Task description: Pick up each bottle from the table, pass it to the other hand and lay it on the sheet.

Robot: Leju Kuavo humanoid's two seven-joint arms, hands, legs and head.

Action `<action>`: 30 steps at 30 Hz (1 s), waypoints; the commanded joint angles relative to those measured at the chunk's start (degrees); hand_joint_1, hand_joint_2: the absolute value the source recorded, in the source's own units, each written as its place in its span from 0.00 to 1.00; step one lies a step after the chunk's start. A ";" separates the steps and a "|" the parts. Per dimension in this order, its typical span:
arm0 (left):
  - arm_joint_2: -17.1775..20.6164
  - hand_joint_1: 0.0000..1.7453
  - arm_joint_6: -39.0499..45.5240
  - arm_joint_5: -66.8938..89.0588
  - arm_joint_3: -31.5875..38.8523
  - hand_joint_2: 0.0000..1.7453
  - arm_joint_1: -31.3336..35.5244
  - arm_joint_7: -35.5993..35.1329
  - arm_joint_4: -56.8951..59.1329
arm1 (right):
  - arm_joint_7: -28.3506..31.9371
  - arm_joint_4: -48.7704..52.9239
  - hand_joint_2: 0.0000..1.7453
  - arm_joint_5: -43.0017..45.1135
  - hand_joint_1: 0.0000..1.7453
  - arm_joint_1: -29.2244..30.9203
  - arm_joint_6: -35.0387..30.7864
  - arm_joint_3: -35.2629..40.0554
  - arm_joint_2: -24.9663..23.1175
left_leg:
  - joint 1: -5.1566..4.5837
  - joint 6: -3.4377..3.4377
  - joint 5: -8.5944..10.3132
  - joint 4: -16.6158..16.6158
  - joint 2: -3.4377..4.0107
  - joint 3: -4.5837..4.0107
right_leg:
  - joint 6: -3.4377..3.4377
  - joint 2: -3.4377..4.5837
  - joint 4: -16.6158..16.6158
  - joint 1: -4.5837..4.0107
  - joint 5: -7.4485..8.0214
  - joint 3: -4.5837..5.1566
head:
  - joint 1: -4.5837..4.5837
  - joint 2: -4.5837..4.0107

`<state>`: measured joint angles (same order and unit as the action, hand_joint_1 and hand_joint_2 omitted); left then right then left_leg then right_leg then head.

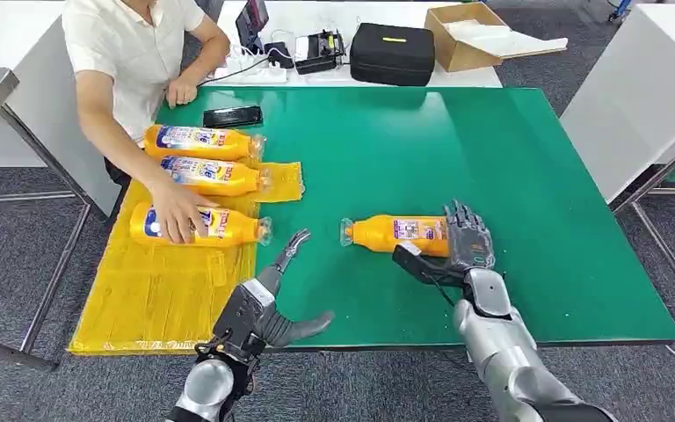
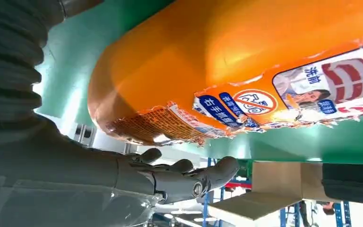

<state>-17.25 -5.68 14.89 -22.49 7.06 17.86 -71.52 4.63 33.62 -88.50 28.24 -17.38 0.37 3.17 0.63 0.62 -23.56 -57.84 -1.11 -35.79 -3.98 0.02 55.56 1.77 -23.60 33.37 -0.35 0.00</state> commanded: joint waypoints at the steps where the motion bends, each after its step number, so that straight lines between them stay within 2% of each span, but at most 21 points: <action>1: -2.75 0.00 -0.40 -1.11 -0.13 1.00 2.11 0.39 6.09 | -1.31 -11.74 1.00 -1.50 0.00 2.67 2.89 0.84 1.40 | 0.03 0.01 -0.03 0.02 -0.04 0.19 | 0.14 -0.12 -0.07 -0.06 -0.05 -0.23 | 0.00 0.00; 7: -2.75 0.00 -0.54 -2.11 -0.26 1.00 2.10 0.46 6.74 | -1.03 -12.38 1.00 -1.50 0.00 2.85 1.71 3.63 1.32 | 0.07 0.03 -0.03 -0.02 -0.08 0.44 | 0.25 -0.22 -0.10 -0.13 -0.04 -0.45 | 0.00 0.00; 12: -2.75 0.00 -0.64 -2.52 -0.20 1.00 2.29 0.33 7.50 | -2.20 -12.42 1.00 -1.50 0.00 3.55 3.59 5.84 0.95 | 0.05 0.02 -0.01 0.02 0.00 0.50 | 0.17 -0.08 -0.11 -0.08 0.01 -0.47 | 0.02 0.00; 14: -2.75 0.00 -1.02 -3.37 -0.37 1.00 2.57 0.07 8.11 | -2.35 -13.52 1.00 -1.50 0.00 4.34 6.43 6.54 1.36 | 0.05 0.02 -0.03 0.02 0.07 0.57 | 0.23 -0.08 -0.11 -0.08 0.05 -0.51 | 0.02 0.00; 15: -2.75 0.00 -1.13 -3.42 -0.58 1.00 2.71 0.13 8.34 | -2.09 -13.95 1.00 -1.43 0.16 4.60 7.29 6.49 1.72 | 0.05 0.02 -0.03 0.01 0.14 0.59 | 0.30 -0.09 -0.09 -0.09 0.09 -0.50 | 0.00 0.00; 16: -2.75 0.00 -1.11 -3.42 -0.65 1.00 2.78 0.14 8.48 | -1.91 -14.14 1.00 -1.41 0.76 4.66 7.40 6.43 1.92 | 0.04 0.02 -0.02 0.00 0.18 0.58 | 0.23 -0.06 -0.07 -0.07 0.10 -0.46 | 0.00 0.00; 21: -2.75 0.00 -1.10 -3.42 -0.70 1.00 2.80 0.14 8.50 | -1.81 -14.17 1.00 -1.39 0.76 4.62 7.28 6.38 2.12 | 0.04 0.03 0.02 0.00 0.20 0.60 | 0.31 -0.07 -0.09 -0.09 0.12 -0.46 | 0.00 0.00; 24: -2.75 0.00 -1.26 -3.43 -0.91 1.00 2.97 0.22 8.66 | -1.03 -15.03 1.00 -1.40 1.00 4.86 8.78 6.72 2.22 | 0.06 0.03 0.02 0.03 0.18 0.62 | 0.32 -0.05 -0.13 -0.10 0.11 -0.51 | 0.02 0.00; 30: -2.75 0.00 -2.22 -4.69 -1.77 1.00 4.70 0.25 10.53 | 2.23 -17.42 1.00 0.33 1.00 5.97 16.30 5.95 2.80 | 0.07 0.01 0.00 0.01 0.11 0.67 | 0.26 -0.08 -0.11 -0.11 0.10 -0.58 | 0.00 0.00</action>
<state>-17.25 -7.43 11.23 -23.06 8.23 18.27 -66.79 4.76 23.87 -89.53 34.75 -8.58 5.49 5.03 0.63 0.63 -23.57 -57.84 -0.78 -35.15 -3.86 0.23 55.52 1.76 -23.46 33.00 -0.35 0.00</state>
